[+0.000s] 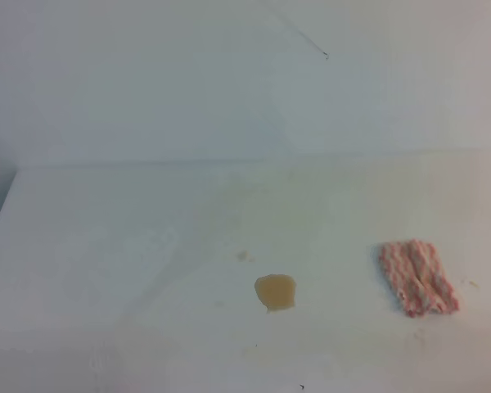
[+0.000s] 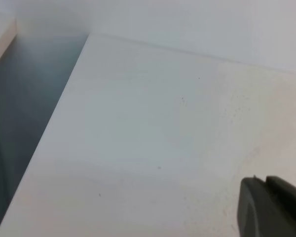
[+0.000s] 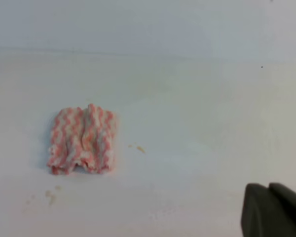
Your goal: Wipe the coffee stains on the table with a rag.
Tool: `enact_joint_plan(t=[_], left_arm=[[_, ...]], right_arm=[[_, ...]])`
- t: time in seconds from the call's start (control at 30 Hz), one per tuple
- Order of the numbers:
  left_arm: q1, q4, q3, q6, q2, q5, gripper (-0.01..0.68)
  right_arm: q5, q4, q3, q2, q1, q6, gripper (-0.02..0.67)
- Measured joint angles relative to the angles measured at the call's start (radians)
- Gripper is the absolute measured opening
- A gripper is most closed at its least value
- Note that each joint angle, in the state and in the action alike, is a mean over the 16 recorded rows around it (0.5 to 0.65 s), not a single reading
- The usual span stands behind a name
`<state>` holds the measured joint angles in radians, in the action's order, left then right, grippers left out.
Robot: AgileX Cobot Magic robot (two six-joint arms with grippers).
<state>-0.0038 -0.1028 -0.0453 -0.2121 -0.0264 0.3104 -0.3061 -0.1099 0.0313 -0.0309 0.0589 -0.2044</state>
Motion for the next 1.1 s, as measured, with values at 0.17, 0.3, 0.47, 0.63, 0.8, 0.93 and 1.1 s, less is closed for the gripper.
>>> enact_joint_plan(t=[0.17,0.3,0.47,0.63,0.8,0.93,1.1], left_arm=[[0.000,0.000,0.000,0.000,0.000,0.000,-0.001],[0.000,0.000,0.000,0.000,0.000,0.000,-0.001],[0.000,0.000,0.000,0.000,0.000,0.000,-0.001],[0.000,0.000,0.000,0.000,0.000,0.001,-0.001],[0.000,0.000,0.000,0.000,0.000,0.001,-0.001],[0.000,0.000,0.000,0.000,0.000,0.001,-0.001],[0.000,0.000,0.000,0.000,0.000,0.000,-0.001]], right_arm=[[0.000,0.000,0.000,0.000,0.000,0.000,-0.004],[0.000,0.000,0.000,0.000,0.000,0.000,-0.004],[0.002,0.000,0.000,0.000,0.000,0.000,-0.004],[0.001,0.000,0.000,0.000,0.000,0.000,-0.004],[0.004,0.000,0.000,0.000,0.000,0.000,-0.004],[0.026,-0.005,0.000,0.000,0.000,0.001,-0.004],[0.108,-0.027,0.000,0.001,0.000,0.002,-0.004]])
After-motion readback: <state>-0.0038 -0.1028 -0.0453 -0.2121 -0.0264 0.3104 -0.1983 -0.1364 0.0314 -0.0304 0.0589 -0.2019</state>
